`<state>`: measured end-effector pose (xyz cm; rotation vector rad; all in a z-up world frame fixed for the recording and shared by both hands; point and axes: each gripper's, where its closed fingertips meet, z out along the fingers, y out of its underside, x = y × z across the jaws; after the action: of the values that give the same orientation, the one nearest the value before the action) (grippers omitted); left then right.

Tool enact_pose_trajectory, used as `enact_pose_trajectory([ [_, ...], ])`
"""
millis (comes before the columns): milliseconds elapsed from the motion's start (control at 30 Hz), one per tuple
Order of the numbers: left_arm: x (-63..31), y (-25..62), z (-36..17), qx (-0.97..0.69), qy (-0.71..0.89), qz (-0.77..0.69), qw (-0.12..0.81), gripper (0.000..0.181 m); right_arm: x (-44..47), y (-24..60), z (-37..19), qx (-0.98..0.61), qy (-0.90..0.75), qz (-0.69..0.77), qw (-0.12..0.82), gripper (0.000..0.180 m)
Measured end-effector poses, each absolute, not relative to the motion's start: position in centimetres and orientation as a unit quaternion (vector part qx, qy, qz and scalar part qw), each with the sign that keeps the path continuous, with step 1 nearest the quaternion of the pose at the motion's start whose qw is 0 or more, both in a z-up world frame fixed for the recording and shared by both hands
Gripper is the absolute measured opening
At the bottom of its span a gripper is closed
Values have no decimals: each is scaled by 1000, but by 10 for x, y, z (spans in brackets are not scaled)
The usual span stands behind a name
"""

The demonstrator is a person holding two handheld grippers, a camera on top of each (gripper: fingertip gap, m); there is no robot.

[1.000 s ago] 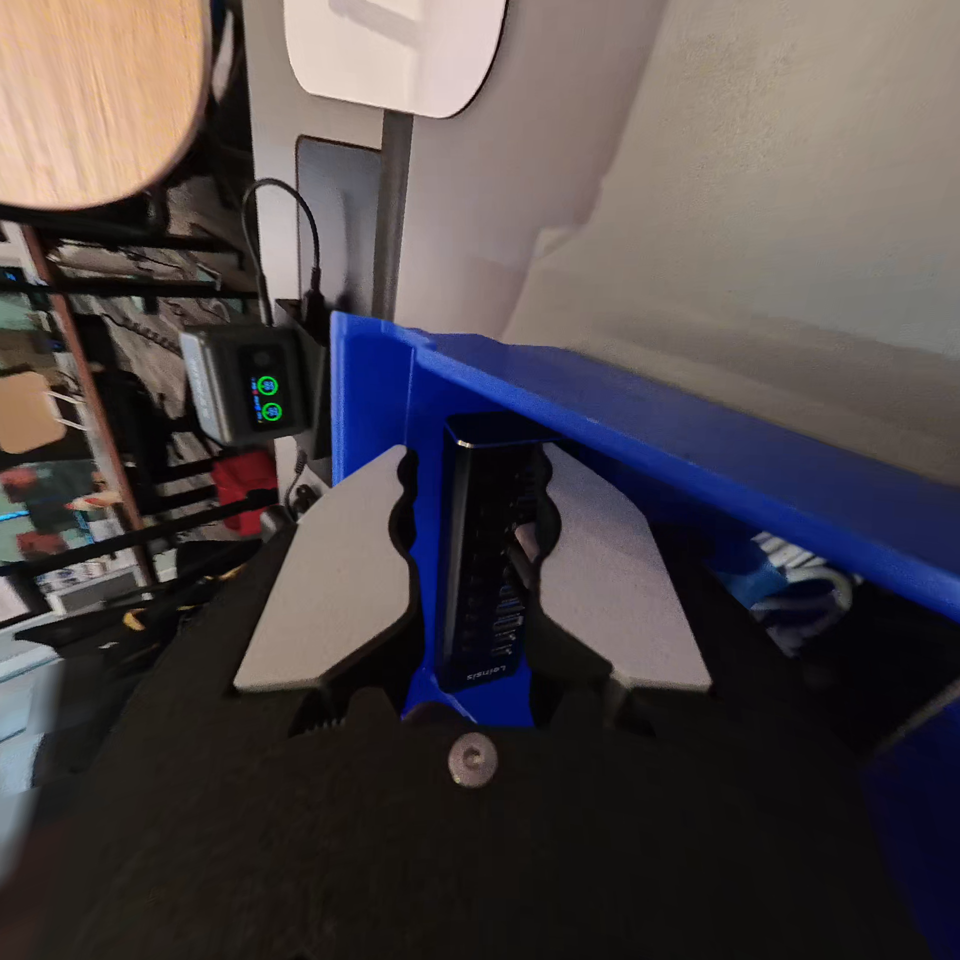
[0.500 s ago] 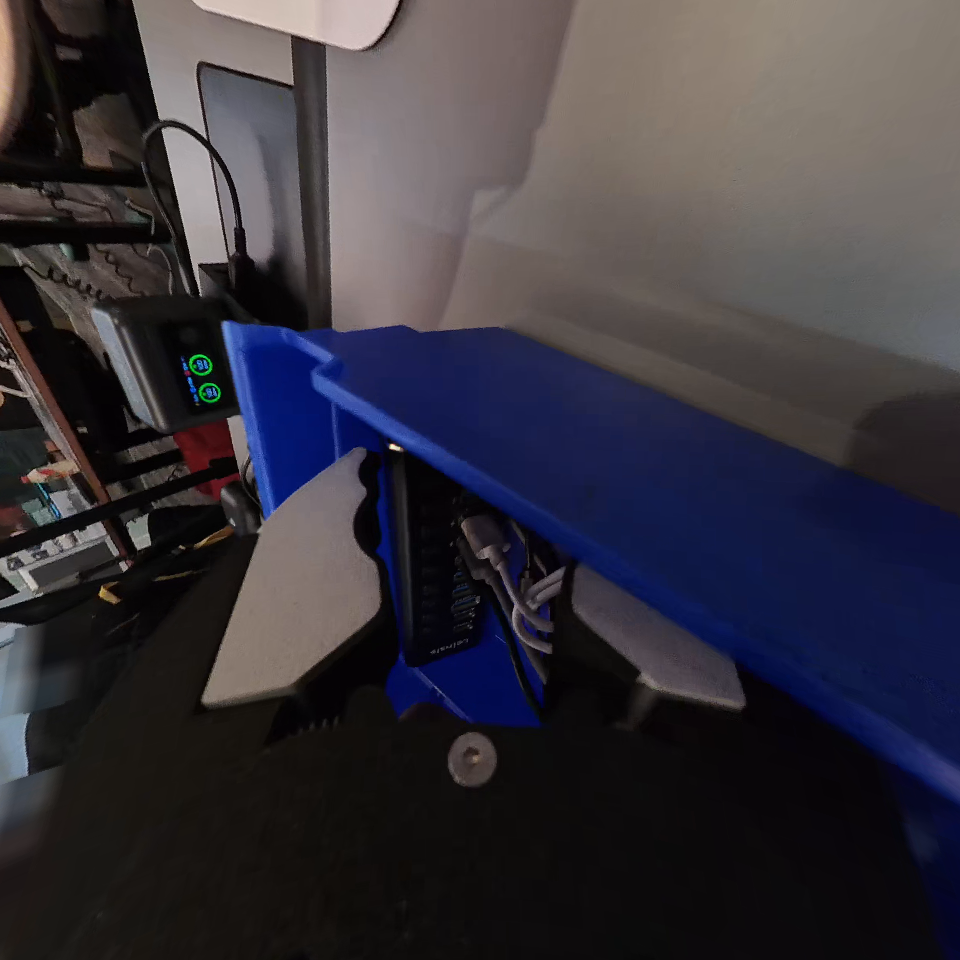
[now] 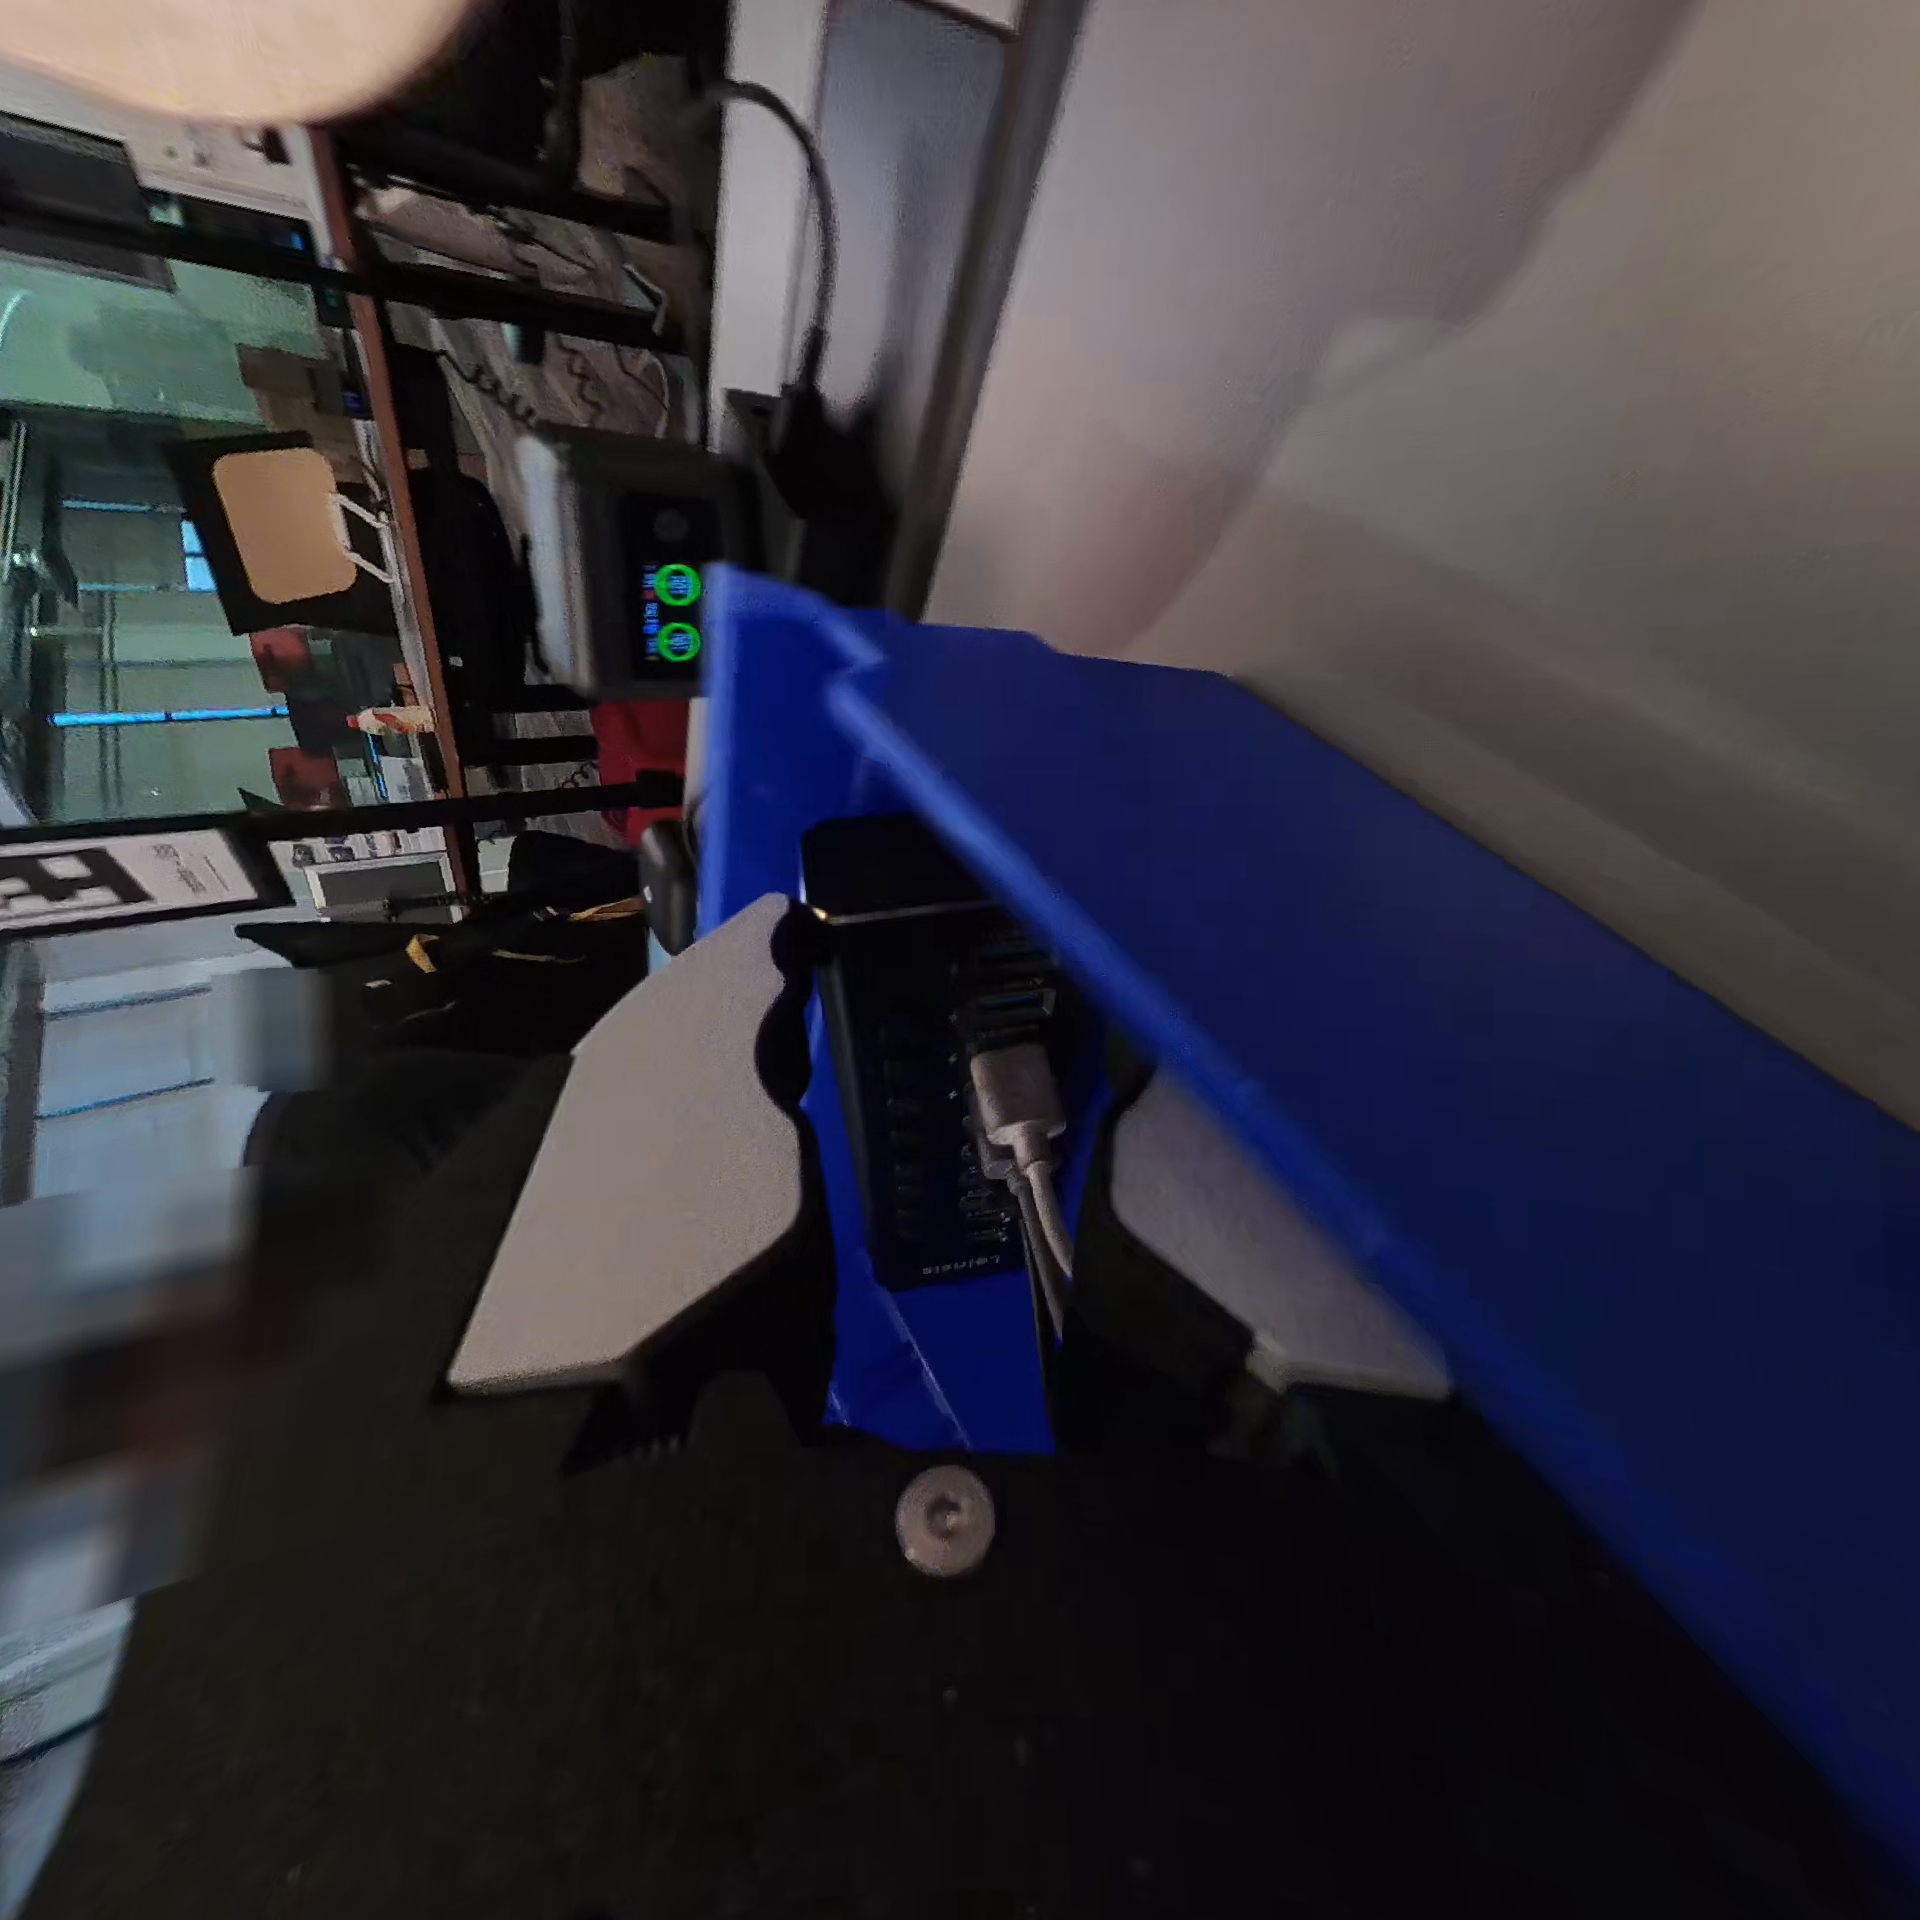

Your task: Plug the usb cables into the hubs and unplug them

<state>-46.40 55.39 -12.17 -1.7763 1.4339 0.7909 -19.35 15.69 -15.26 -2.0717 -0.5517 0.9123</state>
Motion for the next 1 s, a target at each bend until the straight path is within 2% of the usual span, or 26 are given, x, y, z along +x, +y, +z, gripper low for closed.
enact_pose_trajectory([
  [33,-463,552,-111,-698,540,286,374,54,-193,157,-153,-817,-216,360,395,32],
  [200,-463,540,-31,-726,459,163,485,55,-193,159,-153,-818,-215,359,395,33],
  [367,-464,517,59,-694,411,104,582,54,-197,161,-150,-814,-223,355,403,32],
  [533,-443,478,135,-660,407,51,630,54,-196,185,-120,-799,-239,336,437,34],
  [733,-393,410,209,-607,436,-50,662,54,-209,228,-45,-756,-287,277,519,40],
  [1000,-320,312,283,-530,493,-152,673,54,-230,264,118,-660,-293,236,650,40],
])
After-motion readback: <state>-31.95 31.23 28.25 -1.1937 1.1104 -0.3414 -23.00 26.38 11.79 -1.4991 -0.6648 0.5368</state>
